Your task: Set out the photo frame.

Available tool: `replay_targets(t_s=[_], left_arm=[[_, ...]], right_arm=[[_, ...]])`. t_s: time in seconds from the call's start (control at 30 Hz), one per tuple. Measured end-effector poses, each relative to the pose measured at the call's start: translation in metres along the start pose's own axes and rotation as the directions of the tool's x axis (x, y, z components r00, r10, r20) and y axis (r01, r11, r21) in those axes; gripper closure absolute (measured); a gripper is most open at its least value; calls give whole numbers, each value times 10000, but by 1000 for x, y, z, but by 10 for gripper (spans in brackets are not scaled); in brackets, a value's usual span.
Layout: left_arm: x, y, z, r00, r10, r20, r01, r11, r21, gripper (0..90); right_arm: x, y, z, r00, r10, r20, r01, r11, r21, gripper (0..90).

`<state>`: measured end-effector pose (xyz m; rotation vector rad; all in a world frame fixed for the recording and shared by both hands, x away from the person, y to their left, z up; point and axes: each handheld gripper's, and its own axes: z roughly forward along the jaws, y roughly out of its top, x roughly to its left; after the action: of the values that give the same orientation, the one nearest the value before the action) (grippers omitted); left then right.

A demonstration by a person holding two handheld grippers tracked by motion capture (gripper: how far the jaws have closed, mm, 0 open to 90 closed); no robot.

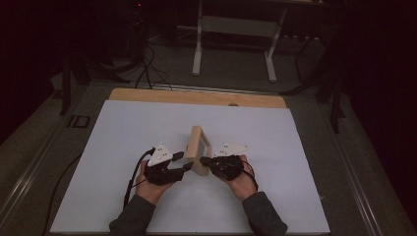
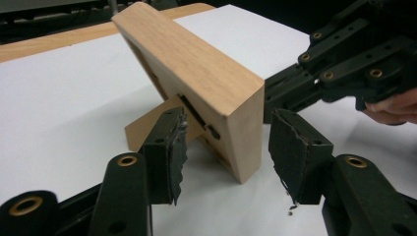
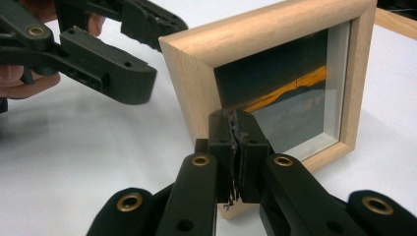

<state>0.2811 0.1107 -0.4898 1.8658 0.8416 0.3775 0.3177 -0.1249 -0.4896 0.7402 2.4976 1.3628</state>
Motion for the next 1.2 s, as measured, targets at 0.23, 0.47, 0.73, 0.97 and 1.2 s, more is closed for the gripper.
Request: replay_targets(t_s=[0.23, 0.47, 0.73, 0.97, 1.2], left_arm=[[-3, 5, 10, 9995, -235, -214, 233, 9997, -76, 459], [-1, 7, 15, 9977, -612, -308, 608, 9981, -126, 459], [2, 7, 15, 9963, -804, -303, 800, 9967, -143, 458], [8, 6, 14, 9943, -1044, -233, 1039, 9943, -219, 492], [14, 5, 11, 9937, -1118, -120, 1115, 9935, -228, 516]], right_arm=[[1, -1, 0, 10000, -61, -9, 61, 10000, 5, 876], [2, -1, 0, 10000, -14, -43, 14, 10000, -3, 892], [6, 1, 3, 10000, -55, -76, 55, 10000, 16, 895], [11, 4, 8, 9997, -103, -209, 104, 9999, 42, 895], [14, 6, 13, 9996, -121, -246, 120, 9999, -50, 895]])
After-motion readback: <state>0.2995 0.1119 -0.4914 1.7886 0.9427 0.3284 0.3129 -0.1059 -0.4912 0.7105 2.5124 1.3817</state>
